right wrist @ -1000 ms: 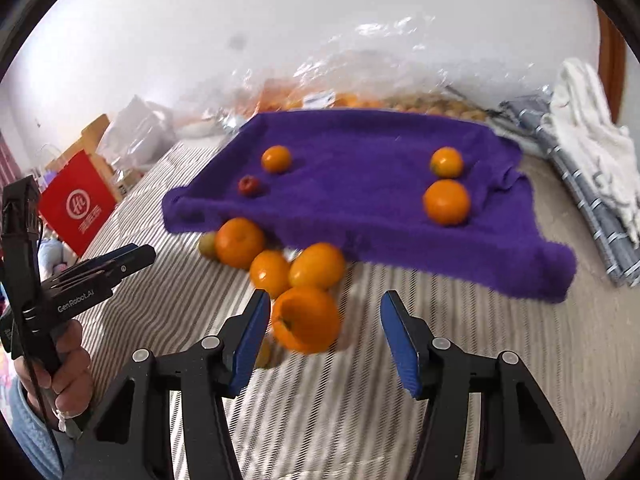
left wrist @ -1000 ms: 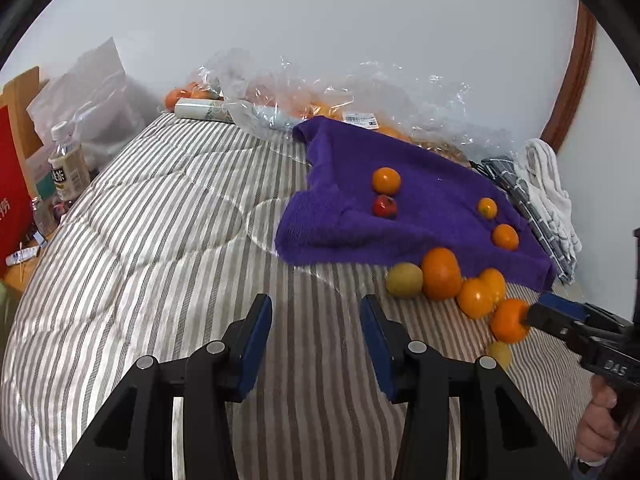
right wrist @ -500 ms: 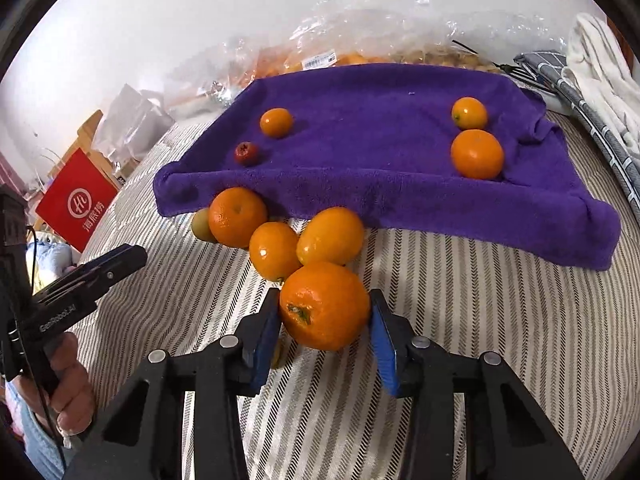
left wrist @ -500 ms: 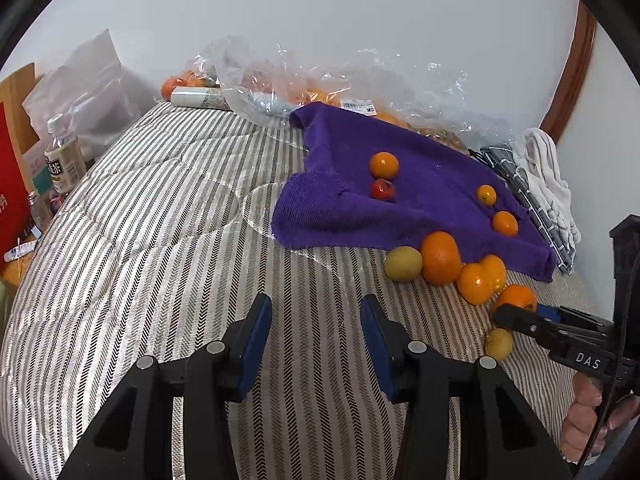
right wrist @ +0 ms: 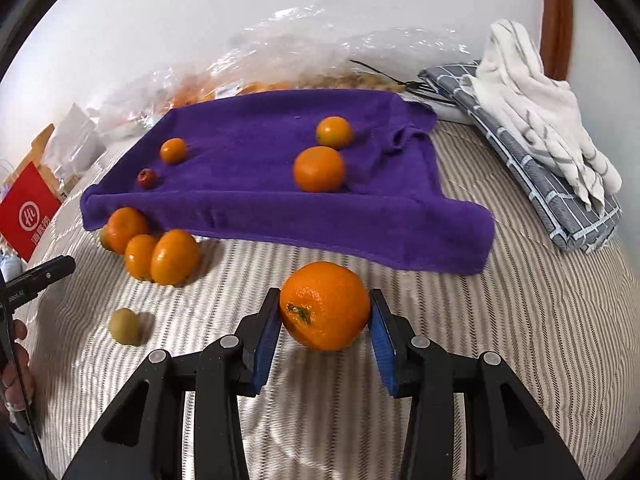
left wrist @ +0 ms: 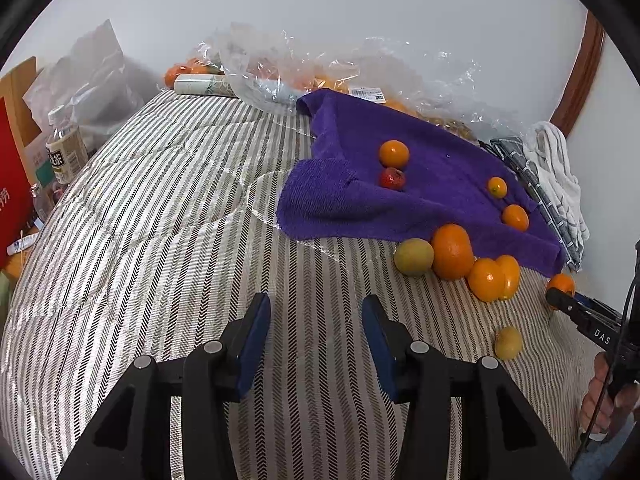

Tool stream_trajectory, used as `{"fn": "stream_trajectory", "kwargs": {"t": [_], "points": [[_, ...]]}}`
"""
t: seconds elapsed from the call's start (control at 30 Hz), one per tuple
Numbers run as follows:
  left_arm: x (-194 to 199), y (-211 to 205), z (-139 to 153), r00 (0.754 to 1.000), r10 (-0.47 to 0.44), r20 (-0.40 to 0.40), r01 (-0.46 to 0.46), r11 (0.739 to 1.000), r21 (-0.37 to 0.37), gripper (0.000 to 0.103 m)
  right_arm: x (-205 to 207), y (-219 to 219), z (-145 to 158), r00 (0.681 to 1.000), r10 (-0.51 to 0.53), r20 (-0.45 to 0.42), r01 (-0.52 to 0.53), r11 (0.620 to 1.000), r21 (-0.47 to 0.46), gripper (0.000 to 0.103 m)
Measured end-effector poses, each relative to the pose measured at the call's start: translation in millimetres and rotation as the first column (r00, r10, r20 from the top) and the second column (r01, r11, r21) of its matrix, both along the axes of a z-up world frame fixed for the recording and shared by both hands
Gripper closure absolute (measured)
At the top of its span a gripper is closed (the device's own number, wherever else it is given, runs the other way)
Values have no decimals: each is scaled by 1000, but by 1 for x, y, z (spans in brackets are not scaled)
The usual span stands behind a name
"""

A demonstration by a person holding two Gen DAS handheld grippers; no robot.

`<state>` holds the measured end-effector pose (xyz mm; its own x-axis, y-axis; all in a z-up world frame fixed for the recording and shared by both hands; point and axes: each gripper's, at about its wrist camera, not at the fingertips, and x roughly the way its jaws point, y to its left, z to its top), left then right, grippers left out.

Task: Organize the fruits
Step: 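Close the left tool on the yellow-green fruit while the right tool holds its orange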

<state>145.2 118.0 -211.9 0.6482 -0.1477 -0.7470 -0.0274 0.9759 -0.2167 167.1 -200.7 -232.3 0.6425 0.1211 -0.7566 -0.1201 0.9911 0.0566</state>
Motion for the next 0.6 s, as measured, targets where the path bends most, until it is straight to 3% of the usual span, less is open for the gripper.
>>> {"fn": "stream_trajectory", "kwargs": {"t": [0.23, 0.37, 0.47, 0.6], "points": [[-3, -13, 1, 999, -26, -18, 27, 997, 77, 57, -1, -5, -5, 1000, 14, 24, -14, 1000, 18, 61], [5, -27, 7, 991, -110, -75, 111, 994, 11, 58, -4, -2, -5, 999, 19, 28, -20, 1000, 13, 61], [14, -42, 13, 986, -146, -76, 147, 989, 8, 58, -5, -2, -4, 999, 26, 38, -26, 1000, 9, 61], [28, -62, 12, 985, -159, -65, 164, 983, 80, 66, -7, -2, -3, 998, 37, 44, -37, 999, 3, 61]]}}
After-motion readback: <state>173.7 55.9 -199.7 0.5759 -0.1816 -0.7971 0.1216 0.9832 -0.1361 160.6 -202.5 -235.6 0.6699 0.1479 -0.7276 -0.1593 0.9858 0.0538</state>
